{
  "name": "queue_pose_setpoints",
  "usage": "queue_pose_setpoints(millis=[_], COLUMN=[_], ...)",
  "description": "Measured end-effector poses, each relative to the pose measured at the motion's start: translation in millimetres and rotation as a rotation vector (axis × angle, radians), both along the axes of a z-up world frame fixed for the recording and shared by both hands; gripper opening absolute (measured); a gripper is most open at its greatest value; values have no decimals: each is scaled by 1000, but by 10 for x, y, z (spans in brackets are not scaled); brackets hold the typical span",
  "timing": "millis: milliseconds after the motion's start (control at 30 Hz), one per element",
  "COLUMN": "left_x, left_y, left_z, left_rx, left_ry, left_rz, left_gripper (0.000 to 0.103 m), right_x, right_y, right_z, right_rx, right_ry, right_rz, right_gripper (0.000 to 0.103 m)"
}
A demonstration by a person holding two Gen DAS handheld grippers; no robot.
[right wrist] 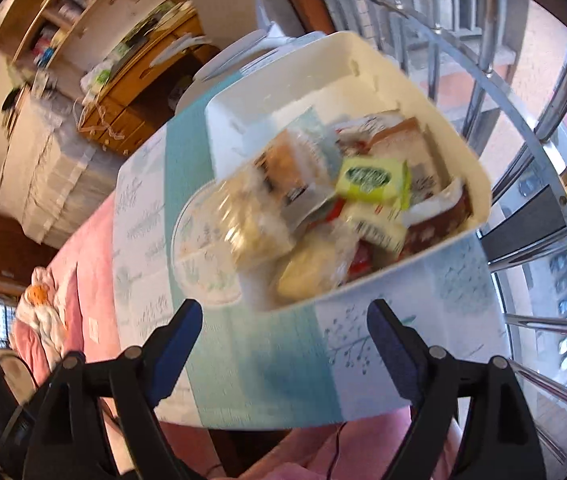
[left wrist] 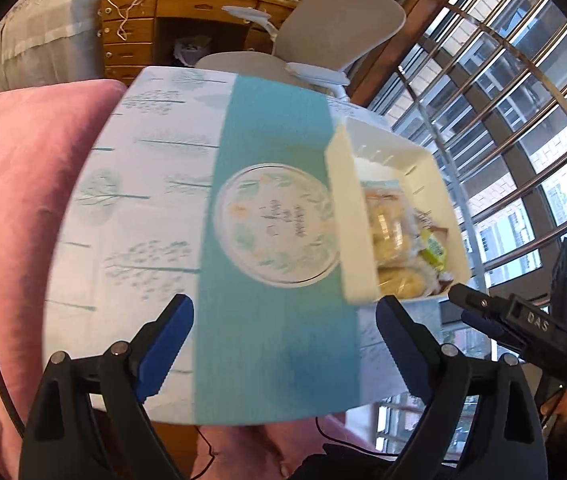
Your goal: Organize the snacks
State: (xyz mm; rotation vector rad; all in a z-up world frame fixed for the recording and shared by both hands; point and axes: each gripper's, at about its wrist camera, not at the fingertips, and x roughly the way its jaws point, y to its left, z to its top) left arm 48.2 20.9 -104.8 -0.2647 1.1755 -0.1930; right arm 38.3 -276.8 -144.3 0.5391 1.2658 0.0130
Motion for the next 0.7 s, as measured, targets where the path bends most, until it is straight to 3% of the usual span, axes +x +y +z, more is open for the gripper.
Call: queue_pose_setpoints(millis=[300,367,633,700], left_x=[-173,-223,-440,-518], left_y=[238,205,-94,-182], left_z=[374,484,740,791], left_rx=[77,94,120,168], left_ry=[-24,-45,-43,-66], left_rz=[14,21,-12,-12], left_gripper=[95,99,100,100], right_x=[-265,-282,-486,-559], right_y=[553,616,627,618], right_z=[245,358,870,951], right_rx=[74,47,-9,-38], right_ry=[9,1,-67,-83], right_rz=[122,163,226,226], right_gripper=[90,96,99,100])
